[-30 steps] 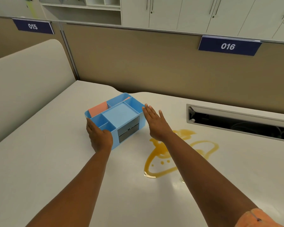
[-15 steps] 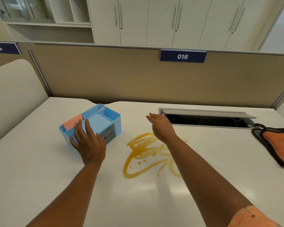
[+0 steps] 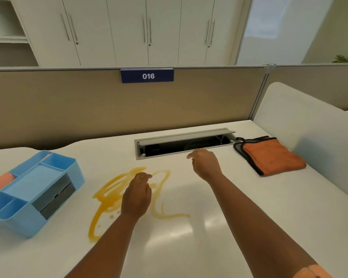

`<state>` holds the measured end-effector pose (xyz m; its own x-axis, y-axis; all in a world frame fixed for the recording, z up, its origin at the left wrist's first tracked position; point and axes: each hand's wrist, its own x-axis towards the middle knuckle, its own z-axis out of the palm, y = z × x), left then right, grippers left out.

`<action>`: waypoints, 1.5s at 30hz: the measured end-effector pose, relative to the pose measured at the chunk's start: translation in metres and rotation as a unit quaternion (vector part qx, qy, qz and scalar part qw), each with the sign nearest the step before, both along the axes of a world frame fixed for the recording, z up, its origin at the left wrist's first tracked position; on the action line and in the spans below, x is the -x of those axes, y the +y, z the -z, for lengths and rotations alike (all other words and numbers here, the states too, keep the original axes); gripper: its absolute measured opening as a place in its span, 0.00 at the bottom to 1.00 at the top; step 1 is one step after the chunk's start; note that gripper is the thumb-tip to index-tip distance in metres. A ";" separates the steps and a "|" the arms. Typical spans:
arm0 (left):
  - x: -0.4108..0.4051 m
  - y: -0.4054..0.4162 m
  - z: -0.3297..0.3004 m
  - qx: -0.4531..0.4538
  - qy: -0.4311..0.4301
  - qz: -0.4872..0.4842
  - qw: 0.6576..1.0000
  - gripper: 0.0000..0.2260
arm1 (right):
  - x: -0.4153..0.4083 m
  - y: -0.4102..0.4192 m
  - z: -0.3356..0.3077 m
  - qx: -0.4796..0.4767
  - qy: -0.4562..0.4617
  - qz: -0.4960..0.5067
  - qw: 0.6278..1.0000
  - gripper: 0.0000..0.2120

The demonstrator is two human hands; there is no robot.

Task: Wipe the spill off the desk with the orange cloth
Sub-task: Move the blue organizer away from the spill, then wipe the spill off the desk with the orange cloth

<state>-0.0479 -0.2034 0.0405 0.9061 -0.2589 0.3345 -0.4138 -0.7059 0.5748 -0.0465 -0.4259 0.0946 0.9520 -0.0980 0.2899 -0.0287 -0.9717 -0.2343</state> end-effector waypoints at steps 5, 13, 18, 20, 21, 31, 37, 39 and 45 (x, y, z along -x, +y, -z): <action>0.000 -0.054 0.018 -0.079 0.095 0.089 0.988 0.24 | 0.023 -0.052 0.018 -0.017 0.043 0.067 0.997 0.14; -0.024 -0.120 0.036 -0.210 0.164 0.156 0.951 0.27 | 0.040 -0.117 0.052 -0.047 0.099 0.128 0.986 0.15; -0.032 -0.148 0.045 -0.217 0.153 0.146 0.953 0.26 | 0.034 -0.148 0.069 -0.061 0.097 0.179 0.977 0.16; -0.032 -0.155 0.047 -0.217 0.134 0.118 0.960 0.24 | 0.030 -0.161 0.073 -0.063 0.091 0.208 0.972 0.16; -0.032 -0.158 0.047 -0.217 0.125 0.102 0.963 0.24 | 0.029 -0.167 0.075 -0.061 0.094 0.223 0.968 0.17; -0.027 -0.164 0.051 -0.229 0.079 0.072 0.967 0.22 | 0.015 -0.215 0.090 -0.048 0.100 0.334 0.936 0.15; -0.031 -0.162 0.052 -0.235 0.077 0.077 0.966 0.23 | 0.020 -0.223 0.088 0.062 0.109 0.303 0.945 0.12; -0.031 -0.162 0.051 -0.234 0.077 0.076 0.966 0.23 | 0.023 -0.226 0.085 0.100 0.113 0.282 0.948 0.11; -0.033 -0.162 0.049 -0.248 0.086 0.082 0.961 0.23 | 0.022 -0.234 0.058 0.059 0.029 0.275 0.959 0.08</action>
<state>-0.0146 -0.3654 -0.0085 0.8705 -0.4918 -0.0180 -0.4717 -0.8443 0.2543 -0.0681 -0.6597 0.0366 0.7800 -0.5608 0.2777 -0.5551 -0.8249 -0.1067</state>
